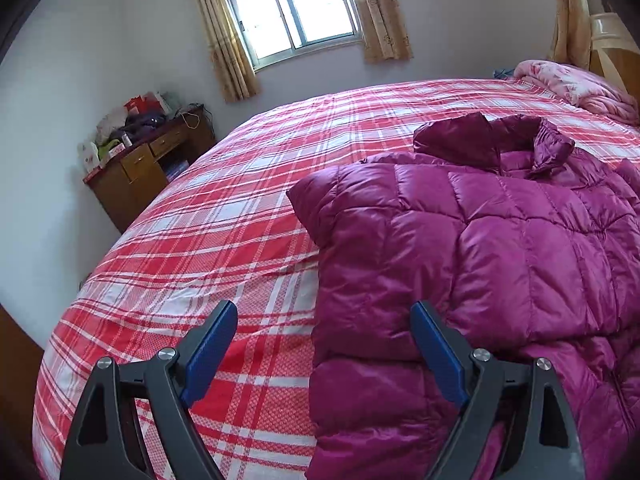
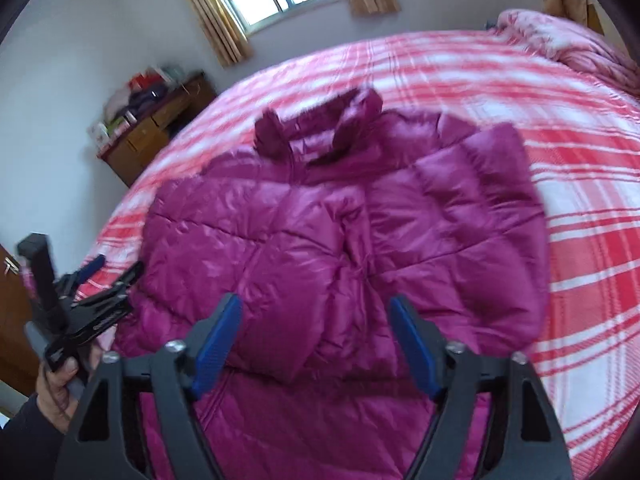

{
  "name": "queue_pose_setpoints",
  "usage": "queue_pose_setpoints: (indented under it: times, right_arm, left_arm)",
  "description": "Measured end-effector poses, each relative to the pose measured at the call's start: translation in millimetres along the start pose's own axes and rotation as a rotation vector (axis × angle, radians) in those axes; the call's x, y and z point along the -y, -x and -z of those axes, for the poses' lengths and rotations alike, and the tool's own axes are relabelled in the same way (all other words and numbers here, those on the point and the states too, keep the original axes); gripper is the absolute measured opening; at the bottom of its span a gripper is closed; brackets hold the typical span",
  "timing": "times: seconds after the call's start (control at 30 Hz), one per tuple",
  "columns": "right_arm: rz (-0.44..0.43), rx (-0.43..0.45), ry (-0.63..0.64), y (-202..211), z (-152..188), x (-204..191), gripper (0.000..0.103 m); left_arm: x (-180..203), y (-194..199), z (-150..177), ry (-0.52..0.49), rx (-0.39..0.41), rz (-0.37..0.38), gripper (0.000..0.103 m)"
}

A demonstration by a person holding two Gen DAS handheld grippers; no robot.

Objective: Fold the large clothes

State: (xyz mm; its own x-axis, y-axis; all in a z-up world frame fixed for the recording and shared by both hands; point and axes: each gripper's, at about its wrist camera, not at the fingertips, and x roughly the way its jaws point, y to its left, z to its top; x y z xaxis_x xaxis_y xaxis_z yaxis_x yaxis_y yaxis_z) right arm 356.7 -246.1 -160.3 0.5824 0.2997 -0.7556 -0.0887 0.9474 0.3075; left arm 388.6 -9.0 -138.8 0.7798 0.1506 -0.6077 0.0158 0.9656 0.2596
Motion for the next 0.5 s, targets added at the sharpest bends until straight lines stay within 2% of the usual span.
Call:
queue_pose_setpoints:
  times: [0.03,0.07,0.2,0.3,0.4,0.43,0.47,0.5]
  right_arm:
    - [-0.017,-0.017,-0.019,-4.5,1.8,2.3,0.02]
    - [-0.029,0.002,-0.045,-0.7,5.6,6.7,0.017]
    - [0.045,0.049,-0.023,19.1,22.1,11.2,0.016]
    - [0.058,0.011,0.0,15.2,27.9,10.5,0.016]
    - [0.079,0.021,0.01,22.0,23.0,10.1,0.03]
    - [0.108,0.047,0.012,29.2,20.8,8.5,0.044]
    - [0.132,0.079,0.011,39.8,19.0,8.5,0.052]
    - [0.173,0.134,0.005,51.8,14.1,6.8,0.052]
  left_arm:
    - [-0.2,1.6,1.3,-0.005,0.003,0.003,0.089]
    - [-1.0,3.3,1.7,-0.009,0.006,0.007,0.089]
    - [-6.0,12.9,-3.9,-0.024,0.04,0.01,0.089]
    - [-7.7,14.8,-13.1,-0.004,0.046,0.016,0.089]
    - [-6.8,14.2,-26.1,0.016,0.048,0.026,0.089]
    - [-5.7,14.2,-33.2,0.02,0.057,0.02,0.089]
    - [-5.1,13.6,-38.8,0.026,0.064,0.01,0.089]
    - [-4.3,12.9,-46.2,0.033,0.07,0.006,0.089]
